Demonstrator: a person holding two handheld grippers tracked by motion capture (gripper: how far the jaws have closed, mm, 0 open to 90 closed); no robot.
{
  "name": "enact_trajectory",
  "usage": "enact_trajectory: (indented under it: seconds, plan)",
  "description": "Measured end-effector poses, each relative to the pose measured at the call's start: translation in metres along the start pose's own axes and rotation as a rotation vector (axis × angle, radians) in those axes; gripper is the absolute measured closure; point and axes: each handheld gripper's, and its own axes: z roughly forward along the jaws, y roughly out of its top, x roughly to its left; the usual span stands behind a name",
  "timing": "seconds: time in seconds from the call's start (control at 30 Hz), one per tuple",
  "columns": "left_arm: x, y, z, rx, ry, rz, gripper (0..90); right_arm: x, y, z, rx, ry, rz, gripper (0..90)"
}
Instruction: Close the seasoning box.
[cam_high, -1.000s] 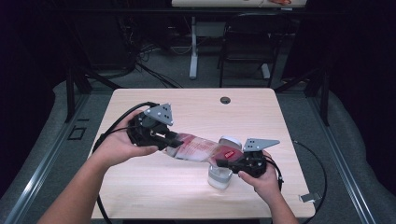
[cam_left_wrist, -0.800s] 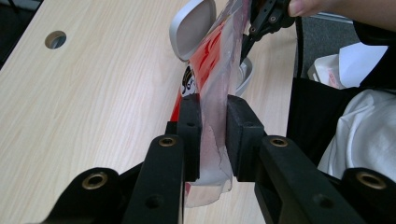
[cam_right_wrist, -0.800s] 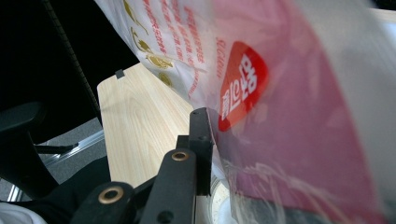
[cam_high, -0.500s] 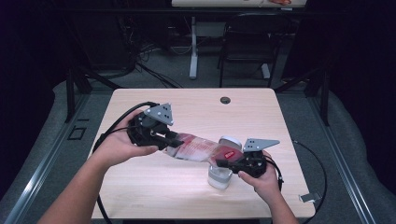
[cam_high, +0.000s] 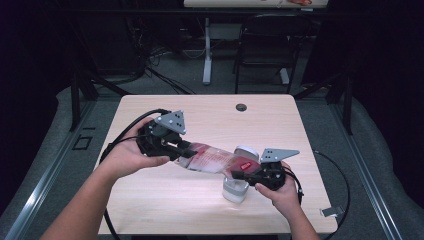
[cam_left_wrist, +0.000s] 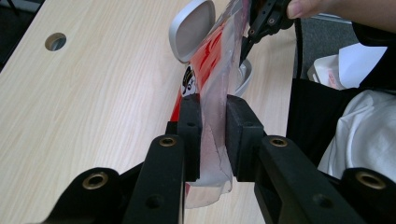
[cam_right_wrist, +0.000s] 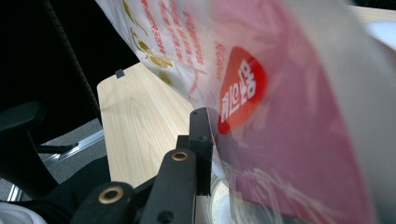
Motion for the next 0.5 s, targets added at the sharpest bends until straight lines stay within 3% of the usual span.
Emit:
enact_trajectory:
  seconds: [0.5]
  plan:
    - [-0.0007,0.0023,0.0003,0.002,-0.001,0.006,77.7,-0.0004,-0.0003,-0.0005,0.002,0.001,0.0,81.9]
